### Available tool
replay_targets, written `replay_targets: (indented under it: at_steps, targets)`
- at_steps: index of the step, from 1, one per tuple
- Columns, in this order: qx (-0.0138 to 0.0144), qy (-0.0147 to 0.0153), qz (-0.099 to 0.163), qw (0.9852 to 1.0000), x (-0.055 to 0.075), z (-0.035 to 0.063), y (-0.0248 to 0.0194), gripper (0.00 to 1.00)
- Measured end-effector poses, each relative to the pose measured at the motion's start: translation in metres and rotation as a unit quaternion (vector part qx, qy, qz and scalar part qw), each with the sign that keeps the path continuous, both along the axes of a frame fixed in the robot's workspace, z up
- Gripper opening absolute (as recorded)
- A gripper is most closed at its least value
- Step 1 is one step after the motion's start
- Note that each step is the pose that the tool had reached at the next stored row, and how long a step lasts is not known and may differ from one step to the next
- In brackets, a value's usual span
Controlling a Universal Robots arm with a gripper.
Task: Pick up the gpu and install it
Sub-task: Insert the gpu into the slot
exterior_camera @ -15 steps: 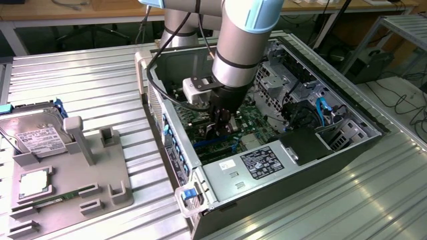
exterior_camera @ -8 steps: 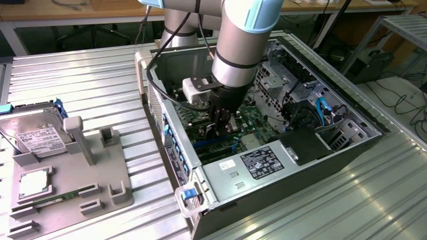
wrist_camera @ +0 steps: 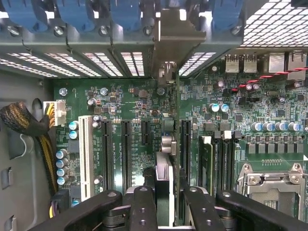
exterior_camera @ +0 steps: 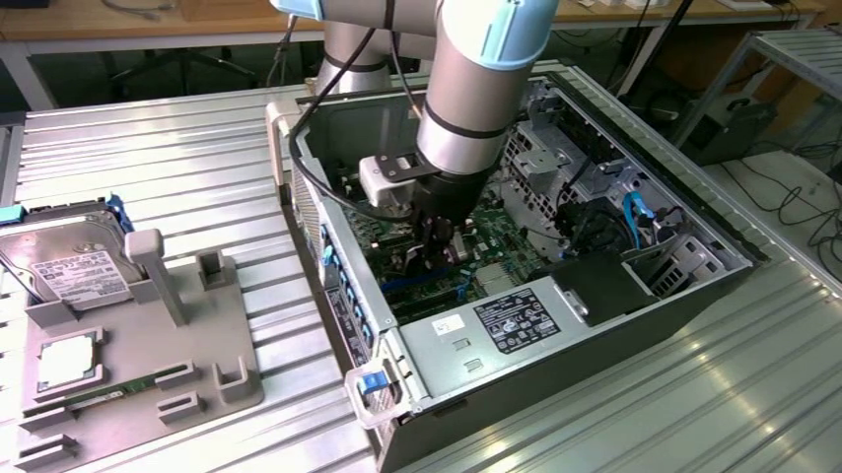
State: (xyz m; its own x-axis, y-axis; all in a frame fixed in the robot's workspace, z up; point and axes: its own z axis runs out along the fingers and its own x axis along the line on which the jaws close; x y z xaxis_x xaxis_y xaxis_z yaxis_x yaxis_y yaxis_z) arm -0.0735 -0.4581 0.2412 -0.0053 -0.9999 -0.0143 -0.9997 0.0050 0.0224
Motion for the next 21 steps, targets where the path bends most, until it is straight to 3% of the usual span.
replay_targets:
  at_steps: [15, 21]
  targets:
    - [-0.0008, 0.0021, 0.000, 1.0000, 0.000, -0.0164, -0.0002, 0.27]
    - [-0.0001, 0.0019, 0.000, 1.0000, 0.000, -0.0171, 0.0000, 0.27]
